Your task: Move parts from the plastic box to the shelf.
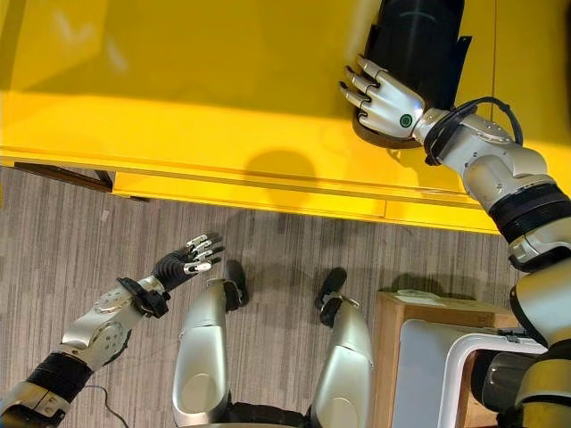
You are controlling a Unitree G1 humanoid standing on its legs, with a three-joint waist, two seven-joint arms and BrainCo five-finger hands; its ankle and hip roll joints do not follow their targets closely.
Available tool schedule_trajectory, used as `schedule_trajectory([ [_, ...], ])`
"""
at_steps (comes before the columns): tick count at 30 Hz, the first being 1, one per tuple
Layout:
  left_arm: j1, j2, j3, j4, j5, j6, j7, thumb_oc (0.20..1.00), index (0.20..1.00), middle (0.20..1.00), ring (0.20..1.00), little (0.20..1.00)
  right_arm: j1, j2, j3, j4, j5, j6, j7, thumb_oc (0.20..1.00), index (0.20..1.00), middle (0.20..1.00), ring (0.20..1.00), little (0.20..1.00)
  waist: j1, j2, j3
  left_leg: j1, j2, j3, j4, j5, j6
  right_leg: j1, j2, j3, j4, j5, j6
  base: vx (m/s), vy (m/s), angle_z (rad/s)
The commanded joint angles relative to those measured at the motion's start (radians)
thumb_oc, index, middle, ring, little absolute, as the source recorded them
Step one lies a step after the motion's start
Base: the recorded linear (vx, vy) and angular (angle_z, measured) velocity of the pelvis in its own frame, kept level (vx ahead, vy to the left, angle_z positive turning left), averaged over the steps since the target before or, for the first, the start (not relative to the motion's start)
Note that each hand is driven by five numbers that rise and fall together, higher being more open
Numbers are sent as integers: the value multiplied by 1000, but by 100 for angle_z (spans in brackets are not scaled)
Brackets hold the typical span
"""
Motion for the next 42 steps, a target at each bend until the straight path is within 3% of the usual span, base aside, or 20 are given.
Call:
schedule_trajectory([
  [1, 26, -51, 12, -36, 33, -60, -14, 1000, 1000, 1000, 1000, 1000, 95, 24, 42, 11, -62, -50, -6, 1000, 1000, 1000, 1000, 1000, 31, 11, -19, 12, 7, 11, -88, 55, -38, -20, -33, -44, 202, -117, 95, 0, 0, 0],
  [10, 17, -51, -2, -49, 26, -54, 6, 1000, 1000, 1000, 1000, 1000, 107, 27, 10, 19, -73, 149, 62, 1000, 1000, 1000, 1000, 1000, 28, 13, -19, 12, 12, 12, -85, 59, -40, -20, -36, -43, 206, -117, 95, 0, 0, 0],
  [13, 2, -53, -19, -39, 12, -63, 22, 1000, 1000, 1000, 1000, 1000, 81, 33, -6, 46, -42, 293, 43, 1000, 1000, 1000, 1000, 1000, 25, 18, -19, 9, 14, 11, -79, 57, -40, -25, -38, -40, 211, -116, 97, 0, 0, 0],
  [20, -12, -56, -36, -39, 1, -51, 25, 1000, 1000, 1000, 1000, 1000, 33, 28, -14, 74, 26, 394, 32, 1000, 1000, 1000, 1000, 1000, 24, 28, -19, 13, 7, 6, -80, 54, -39, -22, -39, -36, 214, -122, 96, 0, 0, 0],
  [21, -16, -49, -45, -38, -8, -52, 26, 1000, 1000, 1000, 1000, 1000, -12, 18, -5, 79, 137, 416, -13, 1000, 1000, 1000, 1000, 1000, 24, 31, -19, 12, 6, 4, -76, 49, -38, -23, -39, -34, 219, -126, 95, 0, 0, 0],
  [26, 11, -51, -47, -53, -11, -63, 27, 1000, 1000, 1000, 1000, 1000, -35, -8, -24, 7, 221, 362, -70, 1000, 1000, 1000, 1000, 1000, 20, 39, -19, 17, -3, 1, -75, 38, -34, -23, -37, -24, 227, -140, 94, 19, 41, -5],
  [29, 14, -56, -47, -52, -7, -67, 21, 1000, 1000, 1000, 1000, 1000, -32, -9, -28, -9, 253, 375, -79, 1000, 1000, 1000, 1000, 1000, 20, 41, -19, 15, -5, -1, -71, 35, -31, -26, -37, -22, 233, -144, 92, 1, 3, -1],
  [34, 12, -55, -49, -56, -20, -64, 23, 1000, 1000, 1000, 1000, 1000, -45, -18, -55, -46, 447, 434, -151, 1000, 1000, 1000, 1000, 1000, 13, 48, -19, 17, -14, -2, -71, 30, -28, -25, -29, -14, 239, -152, 87, 0, 0, 0],
  [38, 21, -56, -46, -85, -28, -54, 49, 1000, 1000, 1000, 1000, 1000, -19, -24, -147, -116, 596, 436, -217, 1000, 1000, 1000, 1000, 1000, -2, 52, -19, 33, -22, 2, -86, 28, -28, -18, -19, -2, 234, -157, 90, 4, 38, 0],
  [39, 33, -65, -41, -105, -28, -52, 61, 1000, 1000, 1000, 1000, 1000, 22, -28, -214, -171, 647, 423, -238, 1000, 1000, 1000, 1000, 1000, -11, 54, -19, 47, -28, 7, -101, 30, -31, -4, -15, 1, 219, -158, 93, 6, 56, 1],
  [42, 45, -74, -37, -129, -24, -47, 78, 1000, 1000, 1000, 1000, 1000, 91, -25, -302, -241, 693, 414, -250, 1000, 1000, 1000, 1000, 1000, -21, 56, -19, 63, -37, 9, -118, 32, -31, 8, -9, 8, 204, -159, 94, 0, 48, 0],
])
